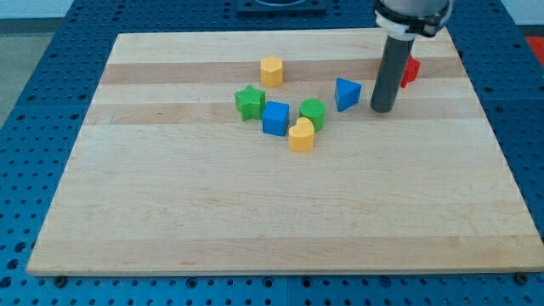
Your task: Push the blue triangle slightly towards the left
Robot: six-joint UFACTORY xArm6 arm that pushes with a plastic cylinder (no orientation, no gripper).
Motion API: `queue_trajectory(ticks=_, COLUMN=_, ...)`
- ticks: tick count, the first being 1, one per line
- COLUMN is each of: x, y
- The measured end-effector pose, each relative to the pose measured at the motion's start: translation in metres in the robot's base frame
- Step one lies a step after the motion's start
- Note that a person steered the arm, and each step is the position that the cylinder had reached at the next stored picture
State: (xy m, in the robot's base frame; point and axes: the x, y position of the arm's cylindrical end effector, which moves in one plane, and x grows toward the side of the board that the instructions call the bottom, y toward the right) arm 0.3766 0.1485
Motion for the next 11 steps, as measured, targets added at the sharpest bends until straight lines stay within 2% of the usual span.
queue_trajectory(ticks=5, x=-0.020, y=-0.017)
queue_trajectory(ticks=7, x=-0.021, y=-0.038)
queue_trajectory(ticks=11, x=-0.020, y=-0.042)
